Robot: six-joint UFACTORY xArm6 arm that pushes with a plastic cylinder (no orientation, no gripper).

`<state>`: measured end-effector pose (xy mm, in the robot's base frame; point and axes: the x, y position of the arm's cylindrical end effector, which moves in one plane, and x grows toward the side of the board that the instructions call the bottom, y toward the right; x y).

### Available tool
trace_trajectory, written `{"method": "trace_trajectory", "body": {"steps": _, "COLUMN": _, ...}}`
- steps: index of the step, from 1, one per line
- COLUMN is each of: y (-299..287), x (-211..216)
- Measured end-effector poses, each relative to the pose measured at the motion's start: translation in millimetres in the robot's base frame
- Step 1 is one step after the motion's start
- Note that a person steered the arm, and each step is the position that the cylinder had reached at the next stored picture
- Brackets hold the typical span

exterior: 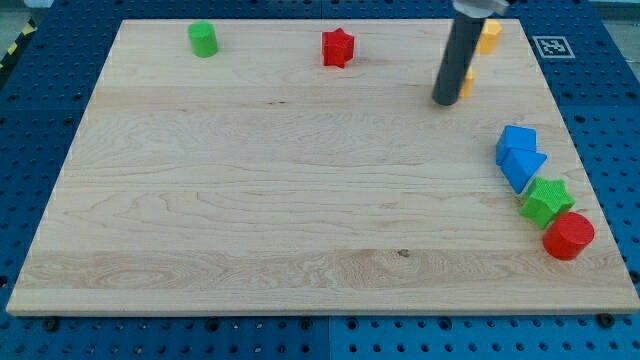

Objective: Move the yellow heart above the blue cube

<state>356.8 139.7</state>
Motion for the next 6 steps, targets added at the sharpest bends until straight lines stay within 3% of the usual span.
{"method": "trace_trajectory", "body": {"steps": 1, "y": -29, "x": -6}}
{"method": "trace_trajectory", "body": {"steps": 3, "y": 11, "x": -46}}
{"method": "trace_trajectory", "body": {"steps": 5, "y": 67, "x": -5}}
{"method": "trace_trajectory", "body": {"steps": 6, "y": 63, "x": -8}}
